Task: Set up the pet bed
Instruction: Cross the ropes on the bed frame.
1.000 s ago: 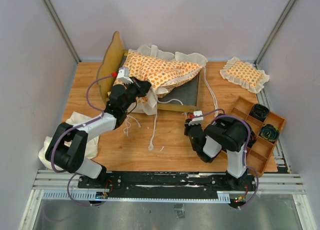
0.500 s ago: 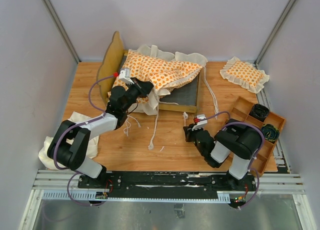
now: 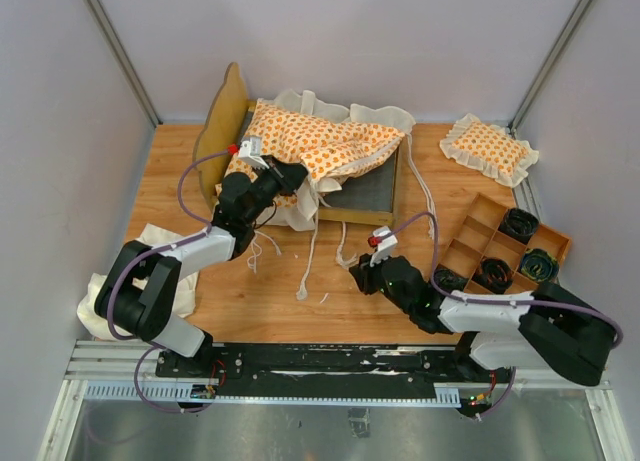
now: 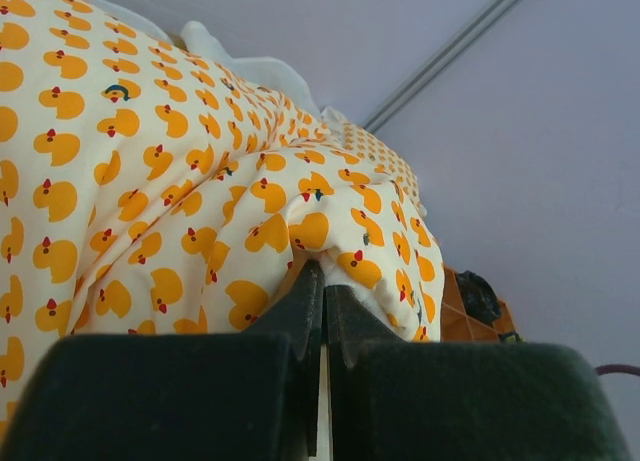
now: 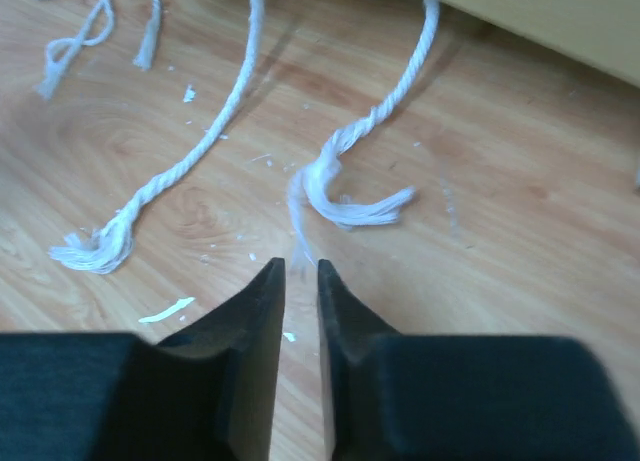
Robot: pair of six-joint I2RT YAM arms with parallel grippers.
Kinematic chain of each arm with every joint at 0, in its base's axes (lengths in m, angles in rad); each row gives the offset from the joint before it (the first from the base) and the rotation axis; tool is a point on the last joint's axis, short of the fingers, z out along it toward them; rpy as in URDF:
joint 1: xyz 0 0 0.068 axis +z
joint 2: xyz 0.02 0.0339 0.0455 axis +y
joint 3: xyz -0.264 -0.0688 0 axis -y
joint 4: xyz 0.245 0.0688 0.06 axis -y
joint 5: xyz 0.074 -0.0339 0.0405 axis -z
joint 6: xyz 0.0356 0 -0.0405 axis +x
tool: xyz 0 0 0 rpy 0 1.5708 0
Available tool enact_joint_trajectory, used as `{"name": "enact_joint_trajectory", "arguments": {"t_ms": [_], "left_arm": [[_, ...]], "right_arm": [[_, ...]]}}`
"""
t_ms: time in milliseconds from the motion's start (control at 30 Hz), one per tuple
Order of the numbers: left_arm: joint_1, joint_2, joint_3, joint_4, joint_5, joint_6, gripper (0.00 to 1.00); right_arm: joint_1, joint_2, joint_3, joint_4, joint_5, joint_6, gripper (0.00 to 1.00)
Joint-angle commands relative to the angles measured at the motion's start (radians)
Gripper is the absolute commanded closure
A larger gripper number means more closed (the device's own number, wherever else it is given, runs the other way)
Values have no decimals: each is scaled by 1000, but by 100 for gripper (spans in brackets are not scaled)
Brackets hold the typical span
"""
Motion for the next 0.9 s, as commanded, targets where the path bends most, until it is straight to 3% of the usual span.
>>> {"name": "enact_joint_trajectory", "arguments": {"t_ms": [0,33,100,300,533,867], "left_arm": [[-14,13,7,50,12,18,100],[-18,12,7,49,11,21,100],[-22,15,5,48,7,24,100],[-28,18,4,49,6,29,100],[-30,11,5,31,-12,48,100],[-30,-10,10,5,-28,59,100]], "right_arm": [[13,-124,118,-491,93,-49,67],[13,-141,138,-523,96,-53,59],[10,-140,177,-553,118,-54,53],[7,45,273,-441,206,-33,51],[7,280,425,-388,308,169,54],[10,411,472,-337,282,205,53]]}}
